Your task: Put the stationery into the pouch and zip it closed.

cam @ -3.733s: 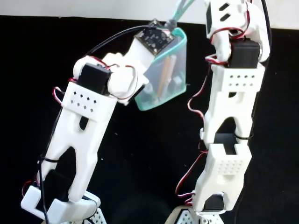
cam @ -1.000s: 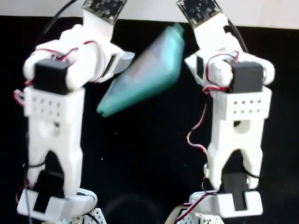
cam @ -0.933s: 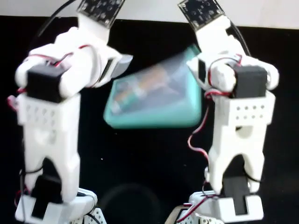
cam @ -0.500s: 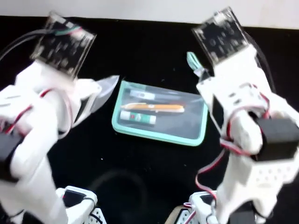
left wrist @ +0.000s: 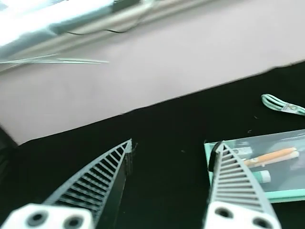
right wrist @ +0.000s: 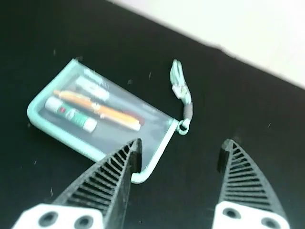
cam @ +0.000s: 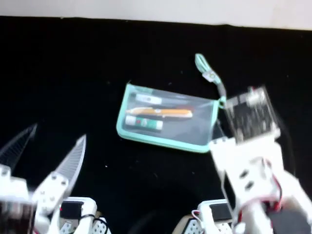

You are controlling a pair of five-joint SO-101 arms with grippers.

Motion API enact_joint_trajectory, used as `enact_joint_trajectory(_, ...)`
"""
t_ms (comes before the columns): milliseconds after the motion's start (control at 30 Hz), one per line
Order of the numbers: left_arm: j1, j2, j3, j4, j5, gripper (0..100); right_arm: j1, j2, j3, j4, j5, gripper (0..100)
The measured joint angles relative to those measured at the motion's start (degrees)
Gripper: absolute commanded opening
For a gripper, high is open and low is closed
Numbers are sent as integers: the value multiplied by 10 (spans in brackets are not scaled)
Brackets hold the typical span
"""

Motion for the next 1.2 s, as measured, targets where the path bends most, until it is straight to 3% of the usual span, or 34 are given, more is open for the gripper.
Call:
enact_joint_trajectory(367,-130,-207,135,0,0,274,-2,-382,282,-148,0,260)
enact_joint_trajectory(633,-211,-316,176,0,0,274,-2,-397,295,-146,0,260)
enact_joint_trajectory(867,-269,-332,181,0,0,269,-2,-397,302,-146,-1,260)
enact_joint_trajectory(1000,-295,-332,215,-8,0,149,-2,-397,357,-146,-1,259)
enact_joint_trajectory(1133,-308,-332,302,-79,0,3,-2,-397,443,-155,-1,259)
enact_joint_trajectory(1200,-308,-332,361,-126,0,18,-2,-397,492,-178,-1,259)
